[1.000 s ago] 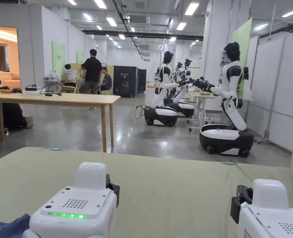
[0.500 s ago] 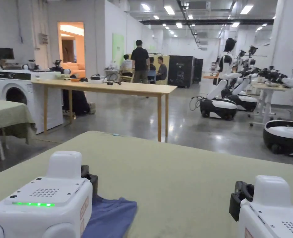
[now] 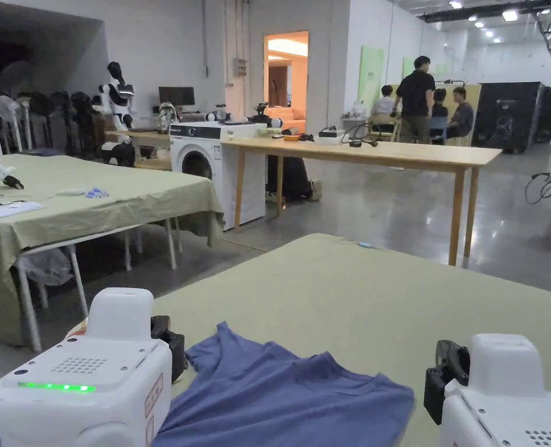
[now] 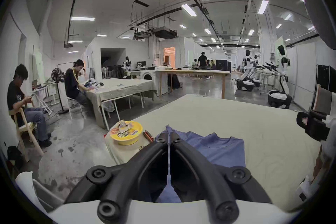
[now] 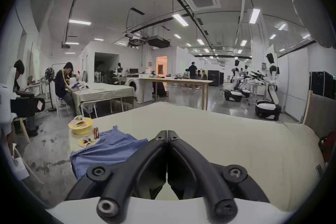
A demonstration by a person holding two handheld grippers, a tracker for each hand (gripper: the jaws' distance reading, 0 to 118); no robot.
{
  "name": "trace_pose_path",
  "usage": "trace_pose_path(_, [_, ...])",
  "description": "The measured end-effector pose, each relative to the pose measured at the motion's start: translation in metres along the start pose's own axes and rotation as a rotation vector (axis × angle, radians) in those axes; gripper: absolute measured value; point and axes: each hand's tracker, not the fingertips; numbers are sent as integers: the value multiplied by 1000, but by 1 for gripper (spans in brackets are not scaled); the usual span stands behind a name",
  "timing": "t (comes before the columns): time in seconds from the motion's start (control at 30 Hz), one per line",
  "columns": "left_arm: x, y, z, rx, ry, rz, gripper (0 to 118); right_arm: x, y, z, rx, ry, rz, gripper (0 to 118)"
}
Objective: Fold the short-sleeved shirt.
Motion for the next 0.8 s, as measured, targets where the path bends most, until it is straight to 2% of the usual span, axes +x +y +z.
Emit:
trace_pose_path(0.37, [28,-16,-61,-112,-119,18,0,28,-26,-16,-61,-64,-23,1])
trace_pose_path(0.57, [72,-57,-144,-331,-253,24,0,55,-65,-20,-167,-96,-52,1])
trace_pose_path(0.7, [103,-89,-207,-559,-354,12,0,68,-93,-18,-241,-129,-57,1])
trace_pose_path(0.73, [109,-96,-218,-618,-366,18,8,72,-98,-16,-262,-127,-70,1])
trace_pose_path(0.77, [113,-101,-227,-633,-374,22,25,75,-104,-13,-272,-128,-77,1])
trace_pose_path(0.8, [119,-106,-238,-668,-397,0,68,78,-109,-11,-284,-133,-84,1])
